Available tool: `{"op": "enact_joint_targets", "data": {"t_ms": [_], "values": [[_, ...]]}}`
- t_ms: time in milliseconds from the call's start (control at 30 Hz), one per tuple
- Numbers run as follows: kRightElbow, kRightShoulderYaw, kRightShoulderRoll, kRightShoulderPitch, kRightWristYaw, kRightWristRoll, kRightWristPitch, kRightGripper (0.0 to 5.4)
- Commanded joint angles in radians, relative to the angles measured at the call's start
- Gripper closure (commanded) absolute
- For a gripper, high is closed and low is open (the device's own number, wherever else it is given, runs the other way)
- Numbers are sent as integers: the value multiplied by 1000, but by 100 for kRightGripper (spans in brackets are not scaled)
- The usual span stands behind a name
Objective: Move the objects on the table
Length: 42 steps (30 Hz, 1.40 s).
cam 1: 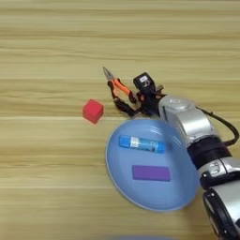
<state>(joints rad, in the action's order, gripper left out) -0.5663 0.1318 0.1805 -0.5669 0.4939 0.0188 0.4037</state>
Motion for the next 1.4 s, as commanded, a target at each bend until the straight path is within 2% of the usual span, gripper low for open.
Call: {"op": "enact_joint_targets", "data": {"t_ms": [33, 333, 800, 1067, 1267, 1400], "values": [[11, -8, -4, -117, 1, -3, -44, 4], [-131, -1, -19, -167, -12, -42, -103, 4], [-333, -6, -37, -228, -20, -59, -182, 185], [-368, -12, -36, -236, -17, -58, -199, 193], [-294, -36, -26, -231, -10, -37, -198, 194], [-69, -51, -5, -192, 22, -11, -130, 195]]}}
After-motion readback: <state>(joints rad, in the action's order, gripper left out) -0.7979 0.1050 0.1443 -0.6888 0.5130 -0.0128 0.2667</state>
